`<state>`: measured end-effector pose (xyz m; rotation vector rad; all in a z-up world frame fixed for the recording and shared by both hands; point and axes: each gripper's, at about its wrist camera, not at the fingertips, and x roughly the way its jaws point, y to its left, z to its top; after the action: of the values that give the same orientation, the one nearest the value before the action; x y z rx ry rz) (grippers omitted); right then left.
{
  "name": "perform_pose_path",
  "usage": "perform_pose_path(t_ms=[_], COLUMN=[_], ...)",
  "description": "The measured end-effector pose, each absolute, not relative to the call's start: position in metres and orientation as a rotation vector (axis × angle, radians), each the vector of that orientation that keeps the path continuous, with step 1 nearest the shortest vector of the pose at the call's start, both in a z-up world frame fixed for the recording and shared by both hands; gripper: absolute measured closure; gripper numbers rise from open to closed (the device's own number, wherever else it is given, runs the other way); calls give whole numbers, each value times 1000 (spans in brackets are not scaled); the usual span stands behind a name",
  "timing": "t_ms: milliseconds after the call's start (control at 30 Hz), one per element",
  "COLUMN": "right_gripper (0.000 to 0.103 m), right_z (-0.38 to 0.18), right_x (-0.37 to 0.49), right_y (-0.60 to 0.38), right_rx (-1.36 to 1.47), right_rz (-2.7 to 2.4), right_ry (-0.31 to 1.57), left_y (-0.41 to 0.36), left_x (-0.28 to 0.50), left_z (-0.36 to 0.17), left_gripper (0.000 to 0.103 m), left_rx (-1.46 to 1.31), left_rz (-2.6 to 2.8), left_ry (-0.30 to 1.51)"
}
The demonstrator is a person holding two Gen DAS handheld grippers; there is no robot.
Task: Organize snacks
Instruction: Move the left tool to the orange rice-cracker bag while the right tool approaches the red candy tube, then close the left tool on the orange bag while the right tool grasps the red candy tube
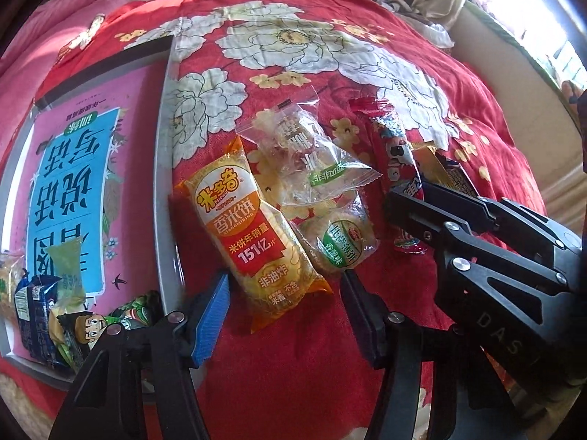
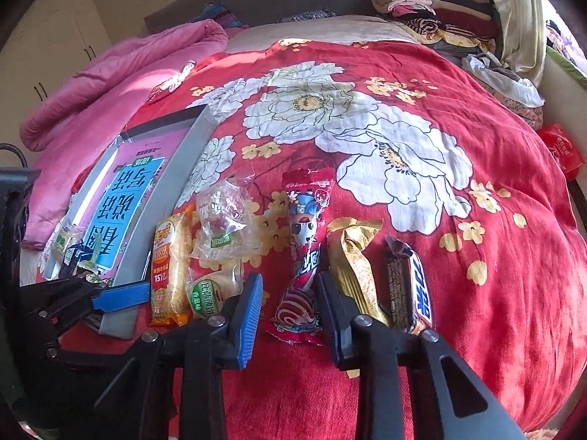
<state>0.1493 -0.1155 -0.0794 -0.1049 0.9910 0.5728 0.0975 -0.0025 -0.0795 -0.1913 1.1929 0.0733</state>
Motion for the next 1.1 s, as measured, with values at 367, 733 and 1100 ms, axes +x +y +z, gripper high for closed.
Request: perform_pose_path(t_ms=[367,733,1100], right_gripper=[86,87,87], right_z=[-85,-80,-82], right_x=[162,162,161], right_y=[-114,-123,-122], right_rx=[-50,3,2], right_rz=[633,657,667], right_ry=[1011,1009,1017], left_y=[10,20,46], left_x=[99,93,94], left_z=[-78,-73,-68], left_gripper=[71,84,39], left_rx=[-282,-368,-583], left_rz=[19,-30,-61], left_ry=[1128,1135,1126])
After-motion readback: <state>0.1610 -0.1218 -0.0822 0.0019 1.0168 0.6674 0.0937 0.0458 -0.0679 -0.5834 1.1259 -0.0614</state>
